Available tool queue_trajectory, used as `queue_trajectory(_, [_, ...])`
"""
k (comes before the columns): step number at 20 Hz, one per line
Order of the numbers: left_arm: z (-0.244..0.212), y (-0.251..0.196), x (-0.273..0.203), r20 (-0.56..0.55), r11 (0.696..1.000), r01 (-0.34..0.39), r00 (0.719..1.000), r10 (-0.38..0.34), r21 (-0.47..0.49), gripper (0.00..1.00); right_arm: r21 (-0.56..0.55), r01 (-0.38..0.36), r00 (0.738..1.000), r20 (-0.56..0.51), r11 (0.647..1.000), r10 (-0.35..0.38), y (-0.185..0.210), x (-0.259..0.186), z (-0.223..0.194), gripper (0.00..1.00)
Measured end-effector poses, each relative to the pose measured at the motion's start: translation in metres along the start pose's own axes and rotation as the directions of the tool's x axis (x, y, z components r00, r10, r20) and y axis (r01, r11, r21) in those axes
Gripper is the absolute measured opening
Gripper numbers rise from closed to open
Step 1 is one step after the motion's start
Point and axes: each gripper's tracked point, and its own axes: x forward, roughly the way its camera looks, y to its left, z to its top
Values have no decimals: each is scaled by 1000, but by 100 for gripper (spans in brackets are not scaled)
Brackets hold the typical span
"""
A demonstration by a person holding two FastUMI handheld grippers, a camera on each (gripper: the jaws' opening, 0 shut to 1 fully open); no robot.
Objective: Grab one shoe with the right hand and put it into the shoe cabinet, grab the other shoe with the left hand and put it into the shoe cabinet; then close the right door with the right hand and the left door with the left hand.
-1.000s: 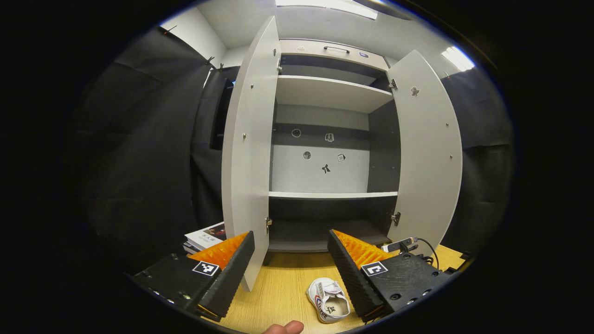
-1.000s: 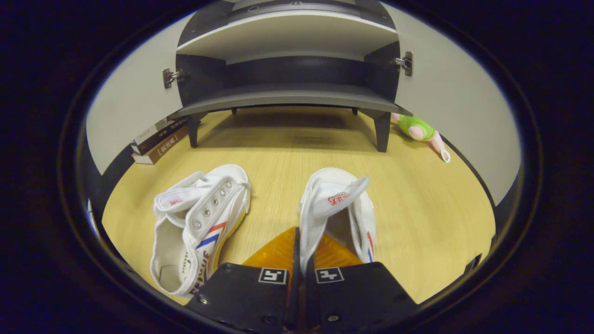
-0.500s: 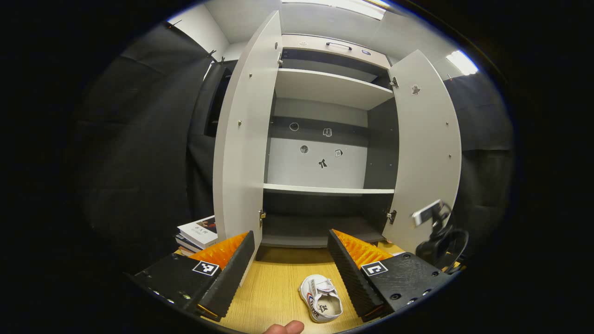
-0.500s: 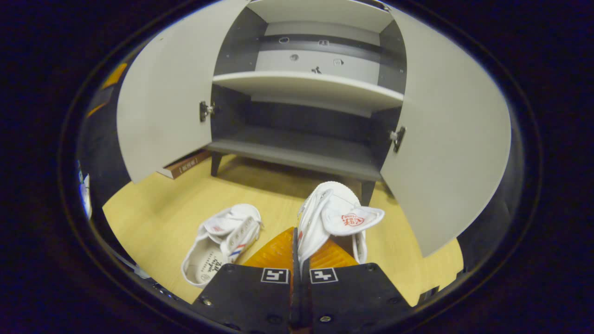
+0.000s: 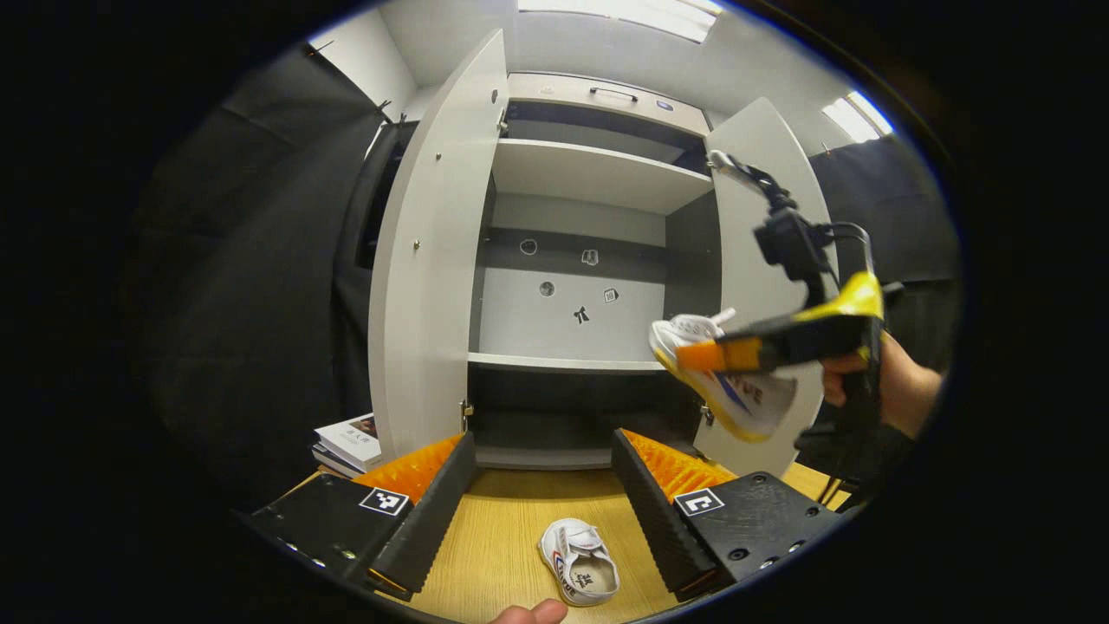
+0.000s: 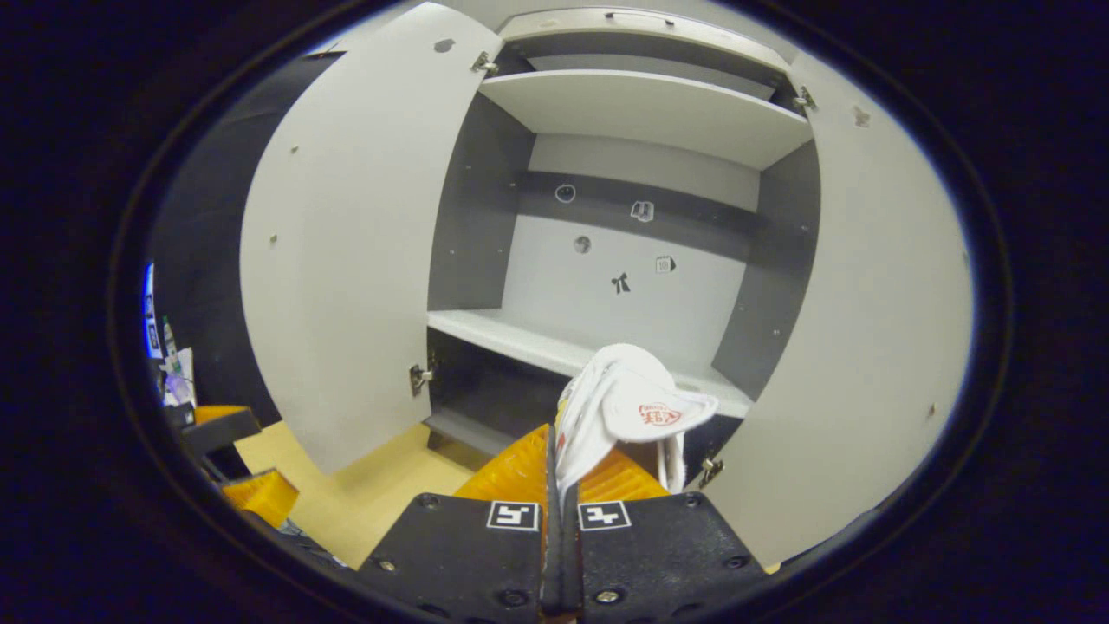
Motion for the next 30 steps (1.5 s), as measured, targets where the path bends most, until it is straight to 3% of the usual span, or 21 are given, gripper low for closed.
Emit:
queue_trajectory(7, [2, 1, -9, -4, 1000, -13, 1000, 13, 9, 95, -23, 45, 991, -129, 999, -47, -52, 114, 55, 4])
queue_trajectory(12, [2, 22, -13, -9, 998, -58, 998, 58, 16, 95, 73, 75, 971, -231, 994, -56, -75, 176, 46, 4])
queue_trajectory(17, [-2, 41, -8, -28, 995, -99, 995, 100, 17, 95, 60, 101, 950, -304, 993, -78, -84, 205, 33, 4])
queue_trajectory(20, [-6, 44, -4, -41, 994, -104, 994, 105, 18, 95, 77, 111, 921, -382, 991, -74, -90, 217, 27, 2])
queue_trajectory(23, [-7, 41, -1, -42, 995, -99, 994, 100, 18, 95, 39, 115, 916, -391, 993, -91, -93, 217, 28, 16])
queue_trajectory(25, [-7, 38, 0, -43, 996, -90, 995, 90, 17, 95, 51, 104, 925, -371, 993, -78, -86, 205, 38, 34])
queue_trajectory(27, [-6, 34, 0, -34, 997, -81, 996, 82, 17, 95, 63, 98, 941, -330, 993, -72, -81, 187, 48, 60])
queue_trajectory(28, [-6, 33, 1, -30, 997, -77, 997, 78, 17, 95, 66, 105, 950, -301, 992, -81, -83, 177, 54, 54])
queue_trajectory(29, [-6, 31, 1, -29, 997, -74, 997, 75, 17, 95, 72, 106, 960, -269, 992, -83, -82, 163, 60, 60])
queue_trajectory(30, [-6, 30, 1, -28, 997, -70, 997, 71, 15, 95, 83, 99, 970, -232, 992, -77, -80, 149, 68, 55])
